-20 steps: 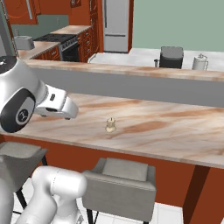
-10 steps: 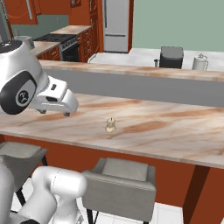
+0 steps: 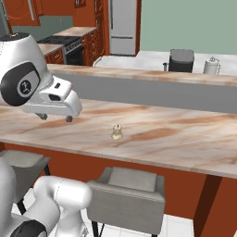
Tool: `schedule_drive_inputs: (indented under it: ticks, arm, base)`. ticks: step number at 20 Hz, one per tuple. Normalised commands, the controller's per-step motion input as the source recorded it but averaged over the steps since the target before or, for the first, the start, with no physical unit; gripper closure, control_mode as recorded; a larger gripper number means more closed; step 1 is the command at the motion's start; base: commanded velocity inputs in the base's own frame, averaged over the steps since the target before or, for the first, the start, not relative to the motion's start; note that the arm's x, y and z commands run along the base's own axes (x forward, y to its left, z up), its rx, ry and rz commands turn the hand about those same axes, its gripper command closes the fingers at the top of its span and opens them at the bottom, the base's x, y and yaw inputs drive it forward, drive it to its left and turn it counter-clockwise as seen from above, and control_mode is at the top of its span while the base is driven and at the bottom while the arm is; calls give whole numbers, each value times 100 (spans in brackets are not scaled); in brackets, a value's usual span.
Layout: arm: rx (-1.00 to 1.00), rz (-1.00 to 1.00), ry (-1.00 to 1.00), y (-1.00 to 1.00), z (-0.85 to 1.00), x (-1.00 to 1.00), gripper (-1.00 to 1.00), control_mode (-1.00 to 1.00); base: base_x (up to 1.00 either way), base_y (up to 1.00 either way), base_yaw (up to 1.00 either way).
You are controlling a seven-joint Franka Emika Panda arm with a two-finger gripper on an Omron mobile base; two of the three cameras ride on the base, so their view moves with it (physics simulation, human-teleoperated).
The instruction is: Get the candle and the beer from the cabinet and move them to the dining counter.
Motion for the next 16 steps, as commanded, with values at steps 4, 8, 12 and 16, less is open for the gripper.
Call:
schedule_drive_inputs:
  ticks: [4,8,12,16]
  arm:
    - [0,0,0,0,-2,-3,-100,100]
    - [0,0,0,0,0,0,-100,100]
    - [0,0,0,0,0,0,-100,100]
    - [0,0,0,0,0,0,-100,100]
  base:
    - [-18,-8,0]
    - [-55,-70,0]
    - [-76,-100,-3]
    - [-50,-100,-11]
